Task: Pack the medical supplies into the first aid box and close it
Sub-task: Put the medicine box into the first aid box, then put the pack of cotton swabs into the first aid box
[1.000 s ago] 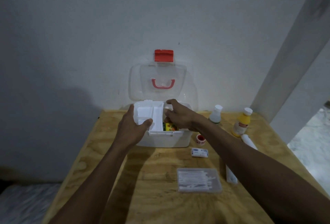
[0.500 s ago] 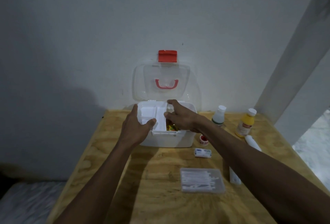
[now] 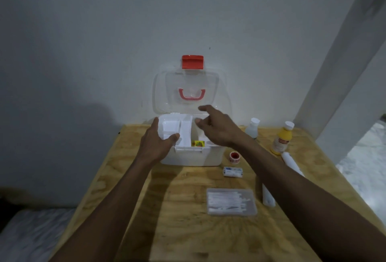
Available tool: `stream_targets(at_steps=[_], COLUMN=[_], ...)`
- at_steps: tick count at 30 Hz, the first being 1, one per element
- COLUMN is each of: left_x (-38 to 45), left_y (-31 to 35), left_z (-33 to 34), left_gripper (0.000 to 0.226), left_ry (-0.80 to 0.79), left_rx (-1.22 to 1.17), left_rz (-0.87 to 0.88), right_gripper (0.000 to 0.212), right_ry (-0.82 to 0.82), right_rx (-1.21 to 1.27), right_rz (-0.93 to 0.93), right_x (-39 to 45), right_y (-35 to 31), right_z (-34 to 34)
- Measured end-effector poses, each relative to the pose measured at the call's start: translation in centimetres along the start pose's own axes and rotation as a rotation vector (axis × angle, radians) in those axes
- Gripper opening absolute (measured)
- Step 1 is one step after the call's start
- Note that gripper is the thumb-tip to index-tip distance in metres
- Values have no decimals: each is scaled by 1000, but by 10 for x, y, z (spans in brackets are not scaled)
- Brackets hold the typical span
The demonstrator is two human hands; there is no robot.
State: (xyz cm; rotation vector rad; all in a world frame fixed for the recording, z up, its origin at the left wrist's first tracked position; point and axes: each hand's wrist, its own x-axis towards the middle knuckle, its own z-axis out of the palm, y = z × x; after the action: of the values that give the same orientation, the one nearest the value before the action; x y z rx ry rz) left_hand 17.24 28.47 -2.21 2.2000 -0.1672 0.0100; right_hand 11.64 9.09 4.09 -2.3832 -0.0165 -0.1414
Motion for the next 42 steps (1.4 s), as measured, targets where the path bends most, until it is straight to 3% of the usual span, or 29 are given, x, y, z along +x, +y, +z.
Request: stream_targets(at_steps=[3,5,10,15,22,29,34,38,42], left_x=[-1,-1,-2,-7,-1,-1,-8,-7,-6], left_y=[1,2,2,8,-3,-4,8,6,7], left_z=[0,0,-1,-1,-8,-8,-5,-3,1], left_gripper=[88,90,92,79,110,105,79,73,66], left_ry=[-12,-17,-18,-12,-49,-61,-48,-25,11], left_rx=[-3,3,34,17,3,14,16,20,-2], left_rz=[-14,-29,-22,9,-20,-12,18,22,28], right_gripper=[40,37,45,55,73,71,65,64,72], right_ry=[233,286,179,63,-43,-36,-15,-15,118], right_rx=[90,154,125,37,-45,-73,-101,-38,41], right_rz=[-89,-107,-42,17,34,5,-12,-23,-39], right_x=[-34,-60,-126,-164,-168,-167,-168,-164,-141], right_y=[6,17,61,87,103,106,99,83,63], right_z=[-16,-22,-13,6,18,22,20,-5,-43])
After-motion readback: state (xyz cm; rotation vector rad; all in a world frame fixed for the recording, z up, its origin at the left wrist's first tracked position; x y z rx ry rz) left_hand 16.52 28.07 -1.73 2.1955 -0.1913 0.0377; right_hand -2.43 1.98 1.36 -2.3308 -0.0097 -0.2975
